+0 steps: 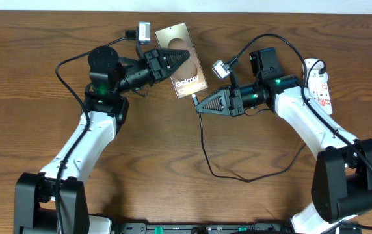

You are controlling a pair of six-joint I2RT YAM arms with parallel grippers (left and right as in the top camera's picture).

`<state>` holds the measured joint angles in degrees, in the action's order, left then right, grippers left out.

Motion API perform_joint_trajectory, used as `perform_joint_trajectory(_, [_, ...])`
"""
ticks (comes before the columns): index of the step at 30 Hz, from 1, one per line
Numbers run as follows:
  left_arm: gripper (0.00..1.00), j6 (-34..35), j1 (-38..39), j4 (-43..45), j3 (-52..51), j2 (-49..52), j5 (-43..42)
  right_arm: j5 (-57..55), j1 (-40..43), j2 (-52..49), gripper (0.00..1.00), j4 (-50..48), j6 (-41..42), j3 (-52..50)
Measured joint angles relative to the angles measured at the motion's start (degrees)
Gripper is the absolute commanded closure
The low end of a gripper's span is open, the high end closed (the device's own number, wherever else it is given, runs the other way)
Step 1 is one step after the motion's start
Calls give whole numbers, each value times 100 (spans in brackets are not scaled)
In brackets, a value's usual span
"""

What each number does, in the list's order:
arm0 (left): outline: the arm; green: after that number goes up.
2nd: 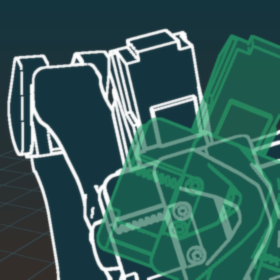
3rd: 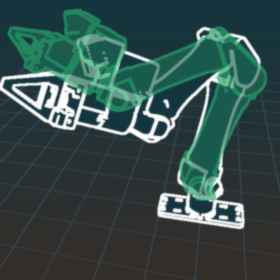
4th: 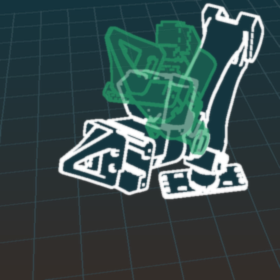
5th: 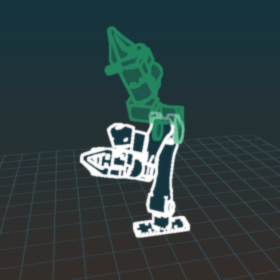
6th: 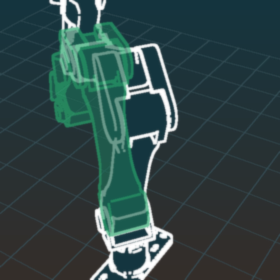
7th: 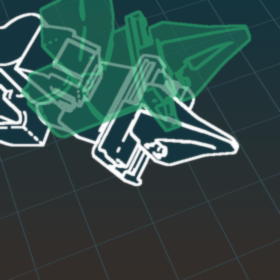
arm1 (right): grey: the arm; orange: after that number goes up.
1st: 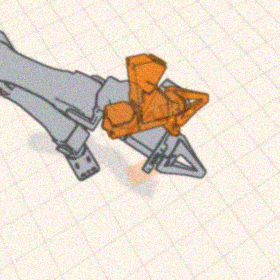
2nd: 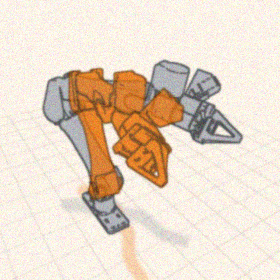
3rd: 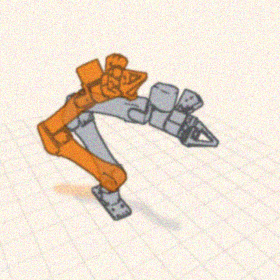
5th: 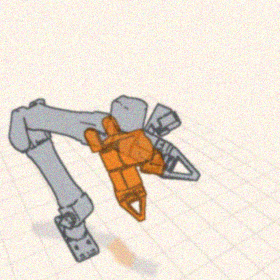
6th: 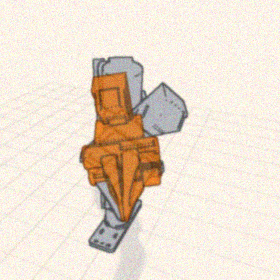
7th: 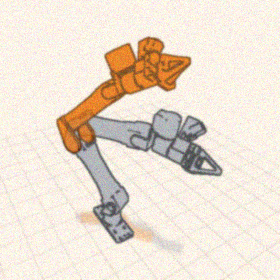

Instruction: Plug charger to phone and switch on socket

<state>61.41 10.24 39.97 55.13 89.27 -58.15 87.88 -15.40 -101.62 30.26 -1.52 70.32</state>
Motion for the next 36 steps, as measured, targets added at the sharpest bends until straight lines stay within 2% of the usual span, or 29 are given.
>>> perform_joint_trajectory(9, [93, -146, 11, 81, 0, 0, -190, -2, 0, 0, 99, -101, 92, 0])
perform_joint_trajectory(16, [93, -140, -83, 579, -4, 0, -153, 0, 0, 0, 99, -114, 92, 0])
perform_joint_trajectory(22, [93, -114, -103, 546, -4, 0, -120, 0, 0, 0, 99, -271, 98, 0])
perform_joint_trajectory(26, [93, 11, -103, 11, -4, 0, 168, 0, -4, 0, 99, -227, 120, 0])
perform_joint_trajectory(31, [93, 94, -103, -483, -17, 9, 592, -11, -4, 15, 99, 323, 127, 0])
perform_joint_trajectory(36, [93, 199, -103, -435, -17, 9, 643, -26, 57, 269, 99, 1803, -299, -4])
